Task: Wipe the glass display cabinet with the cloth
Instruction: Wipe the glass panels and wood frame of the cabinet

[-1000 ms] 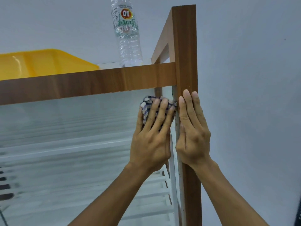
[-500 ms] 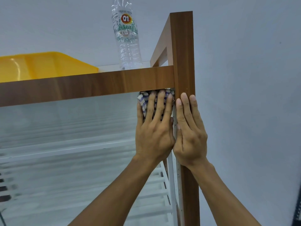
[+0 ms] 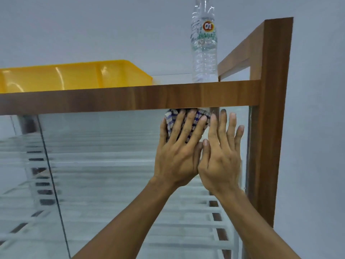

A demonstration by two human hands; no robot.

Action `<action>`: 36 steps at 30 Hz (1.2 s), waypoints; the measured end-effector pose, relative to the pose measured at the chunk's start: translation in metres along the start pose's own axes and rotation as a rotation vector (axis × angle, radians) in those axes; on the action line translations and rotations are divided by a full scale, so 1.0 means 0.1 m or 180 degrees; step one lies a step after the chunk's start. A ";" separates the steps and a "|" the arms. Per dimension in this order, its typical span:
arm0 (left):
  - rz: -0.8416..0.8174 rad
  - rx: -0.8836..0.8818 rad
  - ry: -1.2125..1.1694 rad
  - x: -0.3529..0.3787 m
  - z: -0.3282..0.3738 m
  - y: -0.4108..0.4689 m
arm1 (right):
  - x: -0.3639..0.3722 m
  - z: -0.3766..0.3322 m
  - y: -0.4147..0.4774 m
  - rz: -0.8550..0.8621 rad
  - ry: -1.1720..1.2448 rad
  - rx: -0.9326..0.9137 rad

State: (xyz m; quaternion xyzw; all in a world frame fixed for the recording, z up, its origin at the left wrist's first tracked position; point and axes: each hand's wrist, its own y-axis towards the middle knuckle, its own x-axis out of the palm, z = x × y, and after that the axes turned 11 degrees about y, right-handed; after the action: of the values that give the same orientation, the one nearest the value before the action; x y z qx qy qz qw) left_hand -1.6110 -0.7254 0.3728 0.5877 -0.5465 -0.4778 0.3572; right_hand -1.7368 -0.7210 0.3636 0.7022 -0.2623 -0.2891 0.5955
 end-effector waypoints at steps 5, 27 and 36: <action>0.0031 -0.0198 0.0226 -0.09 -0.59 -0.24 | 0.44 -0.41 -0.01 -0.0155 -0.0016 -0.0081; -0.0141 -0.1081 -0.0148 -0.36 -2.89 -1.45 | 2.06 -2.19 -0.20 -0.0329 -0.0305 -0.0405; -0.0014 -0.1471 -0.0271 -0.32 -2.74 -1.54 | 2.01 -2.04 -0.28 -0.0328 -0.0247 -0.0619</action>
State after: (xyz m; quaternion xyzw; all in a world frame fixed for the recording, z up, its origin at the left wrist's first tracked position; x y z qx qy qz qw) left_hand -1.3020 -0.6990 0.3117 0.4708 -0.4358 -0.6154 0.4579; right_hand -1.4494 -0.7202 0.3424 0.6420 -0.2193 -0.3704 0.6345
